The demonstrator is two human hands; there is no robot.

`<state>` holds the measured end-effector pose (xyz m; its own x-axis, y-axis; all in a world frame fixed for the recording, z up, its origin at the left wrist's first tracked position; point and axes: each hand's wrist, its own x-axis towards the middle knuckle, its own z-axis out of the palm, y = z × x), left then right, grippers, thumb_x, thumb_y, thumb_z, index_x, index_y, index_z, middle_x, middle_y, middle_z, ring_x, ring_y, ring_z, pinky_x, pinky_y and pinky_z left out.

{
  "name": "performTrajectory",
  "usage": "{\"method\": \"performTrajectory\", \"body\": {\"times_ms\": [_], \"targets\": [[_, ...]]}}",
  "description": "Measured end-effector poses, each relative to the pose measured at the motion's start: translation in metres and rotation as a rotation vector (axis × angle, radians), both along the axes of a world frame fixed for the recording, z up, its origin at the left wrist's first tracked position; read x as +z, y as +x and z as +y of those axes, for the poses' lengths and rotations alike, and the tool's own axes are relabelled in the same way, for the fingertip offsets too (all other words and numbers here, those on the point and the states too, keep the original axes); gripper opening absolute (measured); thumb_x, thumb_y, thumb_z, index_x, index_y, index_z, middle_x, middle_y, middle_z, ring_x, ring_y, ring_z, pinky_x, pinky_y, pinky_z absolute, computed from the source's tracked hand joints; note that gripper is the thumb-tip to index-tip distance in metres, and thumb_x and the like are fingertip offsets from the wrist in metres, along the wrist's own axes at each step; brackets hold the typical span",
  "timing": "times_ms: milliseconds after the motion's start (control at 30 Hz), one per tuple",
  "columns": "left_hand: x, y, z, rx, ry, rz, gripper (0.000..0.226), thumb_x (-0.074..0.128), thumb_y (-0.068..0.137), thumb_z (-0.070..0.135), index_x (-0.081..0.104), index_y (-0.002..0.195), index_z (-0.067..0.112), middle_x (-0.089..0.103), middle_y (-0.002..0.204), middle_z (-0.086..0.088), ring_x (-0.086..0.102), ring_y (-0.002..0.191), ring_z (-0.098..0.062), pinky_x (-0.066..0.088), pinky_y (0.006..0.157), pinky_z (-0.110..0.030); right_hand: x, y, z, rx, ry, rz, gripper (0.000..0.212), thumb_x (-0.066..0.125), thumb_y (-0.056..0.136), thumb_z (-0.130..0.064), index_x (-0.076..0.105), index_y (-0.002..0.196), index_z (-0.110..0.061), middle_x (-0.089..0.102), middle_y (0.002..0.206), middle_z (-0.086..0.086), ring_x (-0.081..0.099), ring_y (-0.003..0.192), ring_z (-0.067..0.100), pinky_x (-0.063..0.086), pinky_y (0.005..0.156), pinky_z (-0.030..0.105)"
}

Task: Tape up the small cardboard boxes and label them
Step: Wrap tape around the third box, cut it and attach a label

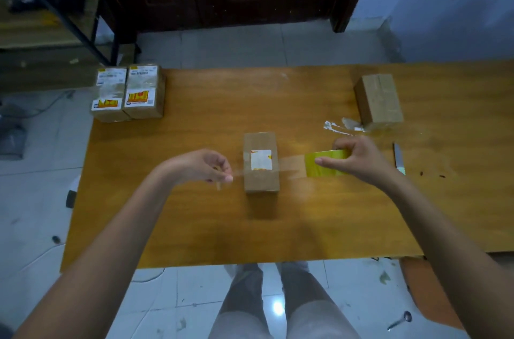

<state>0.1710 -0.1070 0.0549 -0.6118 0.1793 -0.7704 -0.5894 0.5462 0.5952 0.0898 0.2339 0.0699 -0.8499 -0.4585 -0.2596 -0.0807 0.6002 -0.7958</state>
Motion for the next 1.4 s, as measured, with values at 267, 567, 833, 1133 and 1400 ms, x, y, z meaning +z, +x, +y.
{"method": "performTrajectory", "body": {"times_ms": [267, 567, 833, 1133, 1400], "targets": [[-0.021, -0.010, -0.003, 0.223, 0.122, -0.022, 0.016, 0.069, 0.087, 0.009, 0.065, 0.102, 0.008, 0.068, 0.095, -0.008, 0.064, 0.085, -0.016, 0.054, 0.078, -0.028, -0.021, -0.005, 0.000, -0.113, 0.021, -0.014, 0.045, 0.074, 0.063, -0.062, 0.052, 0.052, -0.025, 0.041, 0.044, -0.014, 0.036, 0.041, 0.001, 0.025, 0.041, 0.010], [-0.032, -0.014, 0.011, 0.387, 0.101, 0.079, 0.010, 0.066, 0.091, 0.010, 0.057, 0.087, 0.014, 0.062, 0.082, -0.001, 0.054, 0.070, -0.010, 0.044, 0.066, -0.023, -0.045, -0.013, 0.006, -0.150, 0.088, -0.008, 0.046, 0.075, 0.074, -0.049, 0.063, 0.073, -0.005, 0.049, 0.061, 0.003, 0.043, 0.051, 0.007, 0.031, 0.048, 0.021], [-0.036, -0.017, 0.014, 0.562, 0.170, 0.031, 0.008, 0.064, 0.090, 0.001, 0.061, 0.089, 0.009, 0.071, 0.075, 0.001, 0.068, 0.066, -0.004, 0.050, 0.067, -0.019, -0.048, -0.023, 0.009, -0.167, 0.086, -0.023, 0.046, 0.076, 0.071, -0.054, 0.065, 0.073, -0.010, 0.047, 0.058, -0.003, 0.041, 0.049, 0.007, 0.032, 0.052, 0.028], [-0.052, -0.012, 0.028, 0.655, -0.043, 0.154, 0.020, 0.079, 0.079, 0.011, 0.060, 0.084, 0.013, 0.071, 0.078, 0.000, 0.069, 0.063, -0.002, 0.047, 0.059, -0.020, -0.057, -0.028, 0.016, -0.146, 0.116, 0.017, 0.039, 0.075, 0.071, -0.057, 0.063, 0.069, -0.019, 0.048, 0.054, -0.011, 0.042, 0.046, 0.001, 0.032, 0.046, 0.019], [-0.061, -0.007, 0.030, 0.691, -0.077, 0.211, 0.027, 0.077, 0.079, 0.002, 0.053, 0.075, 0.013, 0.063, 0.073, -0.002, 0.063, 0.047, 0.004, 0.044, 0.050, -0.015, -0.068, -0.025, 0.010, -0.115, 0.102, -0.001, 0.033, 0.073, 0.074, -0.055, 0.061, 0.063, -0.026, 0.047, 0.050, -0.012, 0.042, 0.044, 0.001, 0.030, 0.047, 0.020]]}}
